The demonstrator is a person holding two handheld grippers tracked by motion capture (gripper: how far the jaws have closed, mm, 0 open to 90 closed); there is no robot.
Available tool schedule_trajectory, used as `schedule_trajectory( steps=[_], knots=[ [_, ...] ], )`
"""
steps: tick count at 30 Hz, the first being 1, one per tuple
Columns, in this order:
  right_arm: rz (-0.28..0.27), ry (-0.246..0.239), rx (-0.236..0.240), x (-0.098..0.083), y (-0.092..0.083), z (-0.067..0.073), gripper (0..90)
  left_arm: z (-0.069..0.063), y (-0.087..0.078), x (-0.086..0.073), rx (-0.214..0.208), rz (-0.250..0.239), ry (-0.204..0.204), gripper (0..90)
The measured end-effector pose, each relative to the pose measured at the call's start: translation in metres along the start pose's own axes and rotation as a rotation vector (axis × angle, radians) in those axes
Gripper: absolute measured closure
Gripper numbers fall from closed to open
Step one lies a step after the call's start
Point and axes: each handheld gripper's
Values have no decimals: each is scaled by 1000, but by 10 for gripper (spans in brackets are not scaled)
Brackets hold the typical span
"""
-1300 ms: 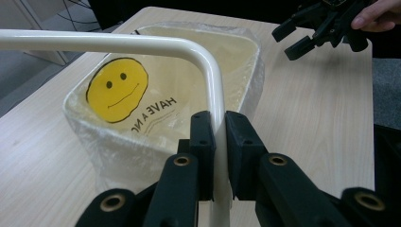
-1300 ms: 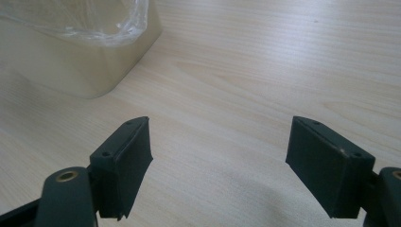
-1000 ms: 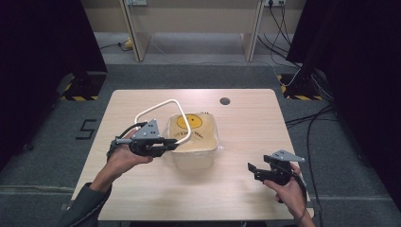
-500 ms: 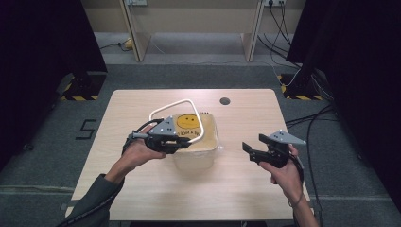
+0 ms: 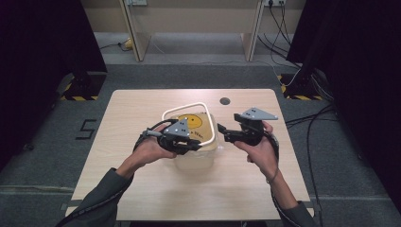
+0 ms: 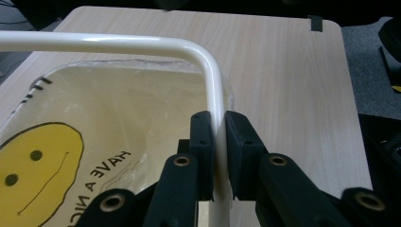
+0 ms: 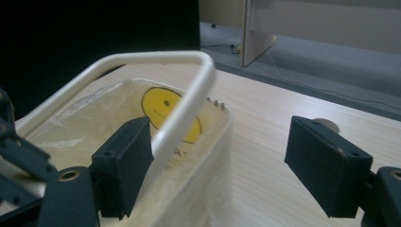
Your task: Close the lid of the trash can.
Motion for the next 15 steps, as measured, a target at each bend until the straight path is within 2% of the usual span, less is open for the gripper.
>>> schedule_trajectory(
  steps=[3,7,12,15],
  knots=[
    [26,-4,25,1,14,7,236,2,5,0,-14,11,3,817],
    [73,-49,-4,-3,31,12,244,4,7,-2,-33,12,2,816],
    [130,-46,-23,-16,42,8,261,7,5,-5,-53,-2,-3,812],
    [136,-13,-11,-21,43,6,257,7,3,-5,-51,-10,-7,809]
  ],
)
Point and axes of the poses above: each handheld gripper's, and its own axes: y roughly forward along the jaws, x roughly out of its top, z roughly to its left, and after that the axes turned 9 degrees about -z, right-handed
